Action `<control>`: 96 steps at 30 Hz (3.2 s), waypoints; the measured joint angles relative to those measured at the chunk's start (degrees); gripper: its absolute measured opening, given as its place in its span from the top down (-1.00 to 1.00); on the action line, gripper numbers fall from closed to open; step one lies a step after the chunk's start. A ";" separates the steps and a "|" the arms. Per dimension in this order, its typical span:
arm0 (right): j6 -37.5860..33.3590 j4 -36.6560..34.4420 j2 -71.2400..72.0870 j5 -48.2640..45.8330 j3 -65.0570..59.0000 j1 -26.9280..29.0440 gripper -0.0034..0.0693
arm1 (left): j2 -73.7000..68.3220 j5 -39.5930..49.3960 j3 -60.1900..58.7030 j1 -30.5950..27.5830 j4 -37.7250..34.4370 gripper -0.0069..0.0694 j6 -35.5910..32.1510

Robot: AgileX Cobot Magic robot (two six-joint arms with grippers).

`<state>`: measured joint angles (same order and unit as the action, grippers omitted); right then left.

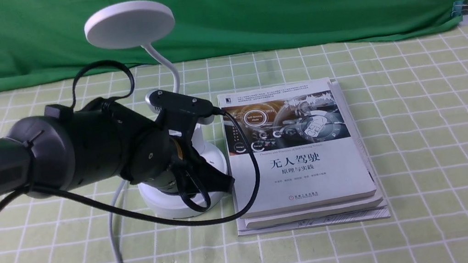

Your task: Turn on the table lamp on the green coffee tablecloth with your hand.

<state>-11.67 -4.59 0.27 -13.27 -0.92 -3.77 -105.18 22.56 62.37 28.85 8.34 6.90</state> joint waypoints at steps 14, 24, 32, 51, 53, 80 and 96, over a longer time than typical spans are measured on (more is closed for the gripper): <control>0.00 0.00 0.00 0.00 0.00 0.00 0.23 | 0.00 -0.99 -0.27 0.00 1.63 0.77 1.92; 0.00 0.00 0.00 0.00 0.00 0.00 0.23 | 0.04 -1.58 -0.44 0.00 1.76 0.77 1.97; 0.00 0.00 0.00 0.00 0.00 0.00 0.23 | 0.21 -1.63 -0.51 0.00 2.55 0.77 1.97; 0.00 0.00 0.00 0.00 0.00 0.00 0.23 | 9.84 3.17 -1.25 0.00 2.62 0.77 3.19; 0.00 0.00 0.00 0.00 0.00 0.00 0.23 | 10.67 5.43 -1.25 0.00 2.55 0.77 3.13; 0.00 0.00 0.00 0.00 0.00 0.00 0.23 | 75.83 26.84 -20.20 0.01 -3.16 0.77 7.57; 0.00 0.00 0.00 0.00 0.00 0.00 0.23 | 93.64 18.42 -31.52 0.01 -7.72 0.77 9.42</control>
<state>-11.67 -4.59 0.27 -13.27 -0.92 -3.77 -11.54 40.98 30.85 28.87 0.62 16.32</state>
